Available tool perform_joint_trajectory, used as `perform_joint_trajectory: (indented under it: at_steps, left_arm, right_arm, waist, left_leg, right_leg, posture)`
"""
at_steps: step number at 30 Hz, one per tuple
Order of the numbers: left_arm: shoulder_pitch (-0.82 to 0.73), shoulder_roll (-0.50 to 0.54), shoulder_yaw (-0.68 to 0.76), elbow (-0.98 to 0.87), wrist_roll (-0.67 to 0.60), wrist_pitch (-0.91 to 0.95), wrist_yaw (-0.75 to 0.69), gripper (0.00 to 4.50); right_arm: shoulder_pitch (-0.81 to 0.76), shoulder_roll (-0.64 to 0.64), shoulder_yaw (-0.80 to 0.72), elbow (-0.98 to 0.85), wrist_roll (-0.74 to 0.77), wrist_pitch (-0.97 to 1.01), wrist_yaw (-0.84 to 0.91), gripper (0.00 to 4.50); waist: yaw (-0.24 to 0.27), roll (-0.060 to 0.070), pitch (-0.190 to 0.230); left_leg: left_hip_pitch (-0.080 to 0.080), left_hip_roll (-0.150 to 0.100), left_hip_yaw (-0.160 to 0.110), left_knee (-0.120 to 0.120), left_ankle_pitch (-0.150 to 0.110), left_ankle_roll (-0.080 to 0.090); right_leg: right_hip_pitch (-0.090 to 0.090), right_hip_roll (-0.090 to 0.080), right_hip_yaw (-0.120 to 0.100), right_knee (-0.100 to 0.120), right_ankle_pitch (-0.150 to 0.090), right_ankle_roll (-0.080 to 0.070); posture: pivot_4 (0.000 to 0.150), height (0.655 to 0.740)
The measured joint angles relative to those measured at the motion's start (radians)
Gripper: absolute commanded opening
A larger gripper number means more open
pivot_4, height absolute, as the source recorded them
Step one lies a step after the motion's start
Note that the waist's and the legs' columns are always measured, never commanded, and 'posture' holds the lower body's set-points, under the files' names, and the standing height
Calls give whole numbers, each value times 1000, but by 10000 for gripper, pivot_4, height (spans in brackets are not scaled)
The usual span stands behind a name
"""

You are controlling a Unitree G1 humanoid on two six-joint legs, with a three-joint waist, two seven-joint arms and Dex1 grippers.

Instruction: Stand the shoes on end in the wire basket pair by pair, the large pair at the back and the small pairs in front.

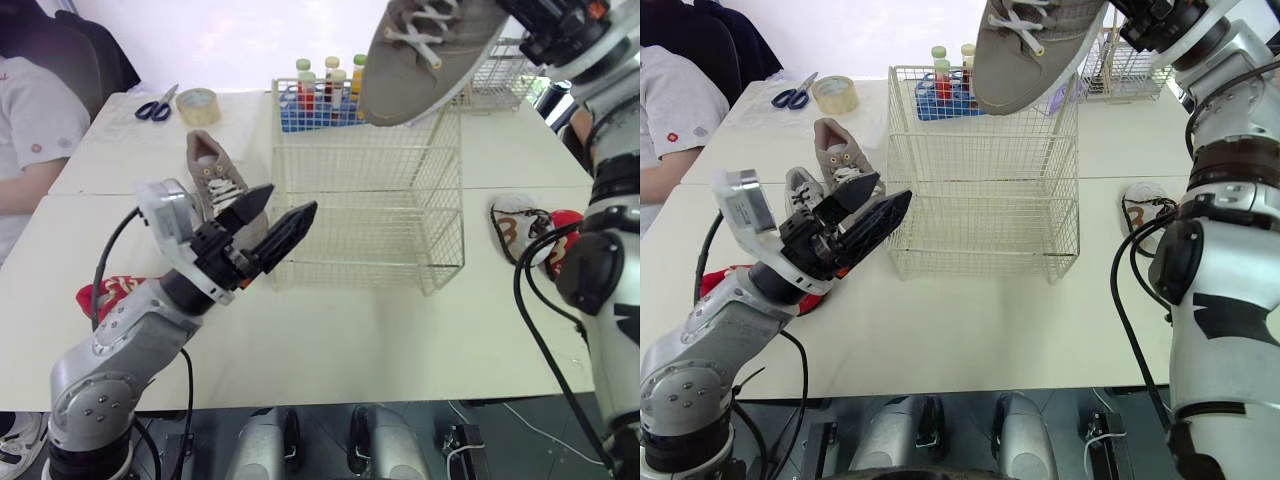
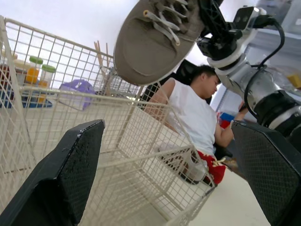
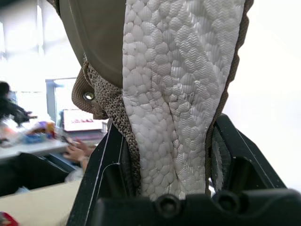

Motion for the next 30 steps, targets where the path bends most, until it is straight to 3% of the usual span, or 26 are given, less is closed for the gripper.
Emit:
perform_joint_trajectory:
  at_steps: [8,16,26,30]
  left_arm:
    - [53,17,0,1,-3,-3,-28,44607]
    - [53,28,2,17,-15,-15,-37,44607]
    - [59,68,8,24,-48,-15,-23,44607]
    - [70,76,13,24,-66,-16,-3,45000]
  right_arm:
    - [-39,3,16,127,-141,-92,108,15760]
    - [-18,84,-2,155,-186,-203,125,15760]
    - [-18,88,-13,199,-240,-128,153,15760]
    - [-13,94,-10,200,-261,-108,167,34922]
  waist:
    - [-14,0,0]
    - [-21,1,0]
    - [-21,1,0]
    - [-19,1,0]
  left_leg:
    - [0,0,0,-1,0,0]
    - [1,0,0,-3,1,-3]
    - [2,0,0,-4,1,-3]
    - [1,0,0,-4,1,-3]
  right_leg:
    - [0,0,0,0,0,0]
    - [0,0,0,0,0,0]
    - [0,0,1,-1,0,0]
    - [0,-1,1,-1,0,0]
  posture:
    - [1500,7400]
    - [1500,7400]
    - [1500,7400]
    - [1500,7400]
